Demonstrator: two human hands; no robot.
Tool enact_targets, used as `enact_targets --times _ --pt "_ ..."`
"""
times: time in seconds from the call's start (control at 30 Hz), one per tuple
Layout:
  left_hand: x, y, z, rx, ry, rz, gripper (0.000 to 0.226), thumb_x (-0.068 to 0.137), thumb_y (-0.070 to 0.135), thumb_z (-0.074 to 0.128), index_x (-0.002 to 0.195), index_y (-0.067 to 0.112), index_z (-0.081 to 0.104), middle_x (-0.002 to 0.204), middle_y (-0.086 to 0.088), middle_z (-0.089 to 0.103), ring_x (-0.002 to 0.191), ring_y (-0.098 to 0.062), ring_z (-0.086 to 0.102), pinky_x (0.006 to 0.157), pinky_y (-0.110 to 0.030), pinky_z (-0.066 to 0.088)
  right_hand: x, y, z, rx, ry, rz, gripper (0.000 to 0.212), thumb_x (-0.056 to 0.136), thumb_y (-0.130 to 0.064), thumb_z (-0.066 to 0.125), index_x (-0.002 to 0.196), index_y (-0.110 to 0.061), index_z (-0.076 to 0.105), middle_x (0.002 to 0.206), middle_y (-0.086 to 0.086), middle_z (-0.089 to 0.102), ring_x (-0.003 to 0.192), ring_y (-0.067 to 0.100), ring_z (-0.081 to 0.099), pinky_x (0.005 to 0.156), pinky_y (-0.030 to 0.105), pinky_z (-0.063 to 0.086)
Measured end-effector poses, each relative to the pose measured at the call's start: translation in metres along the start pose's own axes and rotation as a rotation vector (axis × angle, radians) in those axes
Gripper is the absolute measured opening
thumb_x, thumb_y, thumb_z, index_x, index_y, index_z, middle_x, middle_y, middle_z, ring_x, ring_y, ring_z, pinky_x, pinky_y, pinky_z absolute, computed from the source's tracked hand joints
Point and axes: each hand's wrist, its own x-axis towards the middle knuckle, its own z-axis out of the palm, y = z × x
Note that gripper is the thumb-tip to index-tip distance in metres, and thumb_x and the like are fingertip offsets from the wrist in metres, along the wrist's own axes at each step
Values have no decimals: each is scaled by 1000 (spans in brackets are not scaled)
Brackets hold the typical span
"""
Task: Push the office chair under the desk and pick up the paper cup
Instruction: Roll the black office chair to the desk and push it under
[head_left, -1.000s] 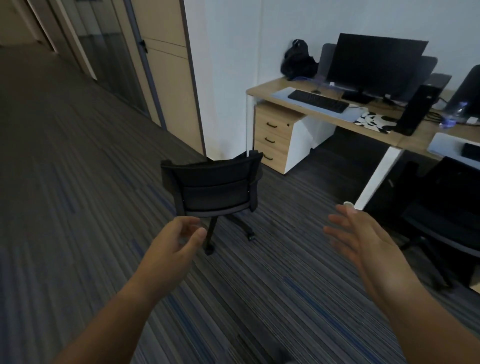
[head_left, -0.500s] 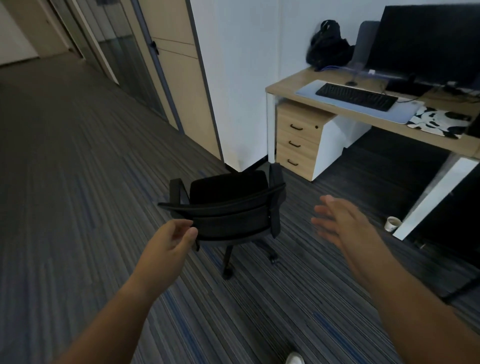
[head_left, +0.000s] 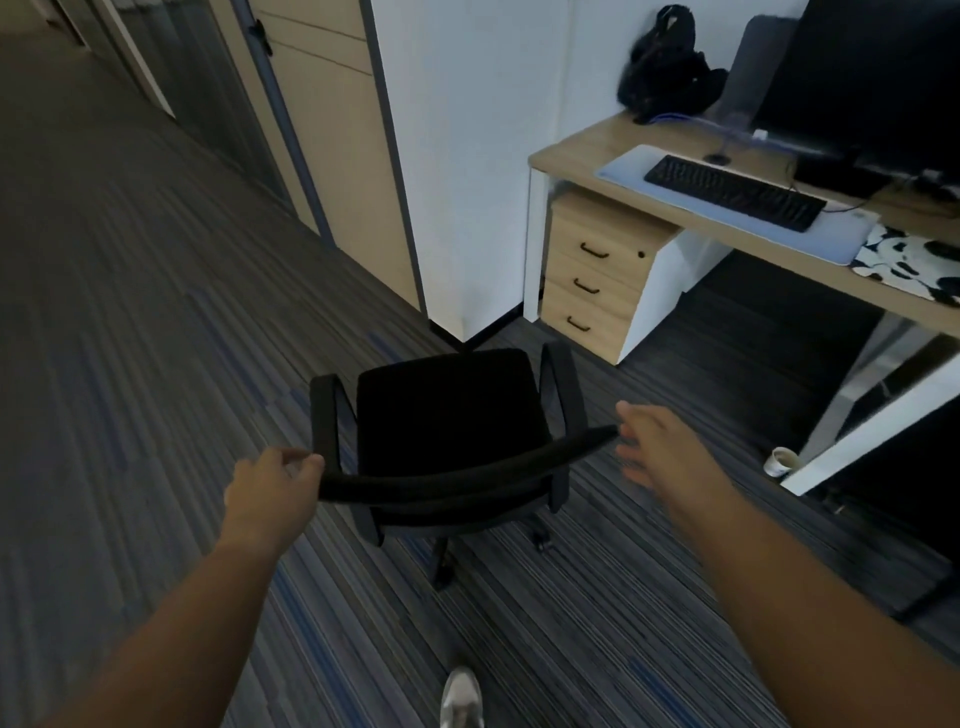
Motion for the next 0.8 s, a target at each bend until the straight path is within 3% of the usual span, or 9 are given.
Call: enact_targets --times 0.13,0.23,0.3,0.33,0.43,0.5,0.6,0.67,0.8 --pt "40 -16 5 -24 -146 -196 56 95 41 56 140 8 52 140 -26 49 118 -42 54 86 -39 48 33 -5 34 -207 83 8 44 98 -51 55 132 -24 59 127 -2 61 110 16 60 99 39 48" --pt "57 -26 15 -118 -286 -310 60 97 34 57 143 -4 47 132 -25 58 104 -36 58 78 -34 46 54 -2 53 -395 89 24 55 101 -40 56 148 -13 50 146 9 55 129 27 54 106 42 41" --pt "61 -32 26 -189 -312 -347 52 98 29 58 137 -5 53 103 -15 64 82 -27 56 71 -32 42 67 3 61 -533 116 42 52 101 -32 57 148 -10 50 148 14 55 131 31 53 106 43 42" --pt "61 -35 32 -234 -313 -357 49 97 27 60 134 -5 56 98 -14 63 82 -26 57 74 -32 43 71 3 61 -613 142 41 50 101 -29 56 147 -10 51 146 17 56 129 33 55 106 42 44" --pt "61 -38 45 -354 -278 -406 50 97 27 62 135 -5 55 122 -22 63 109 -36 60 87 -38 46 87 5 62 -831 164 42 47 100 -24 52 144 -8 54 139 24 59 123 36 56 103 45 48" --pt "60 -36 51 -374 -262 -404 50 99 26 60 137 -5 52 128 -23 61 112 -35 58 88 -38 43 93 10 62 -886 148 63 43 100 -19 49 140 -4 57 134 26 58 117 39 58 99 46 51" --pt "55 -36 59 -402 -249 -382 54 101 26 56 145 -2 44 138 -21 55 117 -32 53 92 -36 39 92 25 59 -827 136 49 42 100 -13 52 139 0 58 142 24 48 114 37 59 96 46 54" --pt "52 -37 62 -419 -237 -374 57 102 26 56 150 0 39 146 -20 51 129 -35 50 98 -37 39 89 31 56 -782 167 11 40 101 -14 55 137 2 59 146 20 44 112 32 58 94 37 50" --pt "54 -36 65 -406 -228 -338 53 102 23 55 149 2 41 144 -19 53 130 -36 50 100 -38 39 87 39 48 -728 215 11 36 96 -17 65 127 1 66 140 19 53 96 19 54 79 28 46"
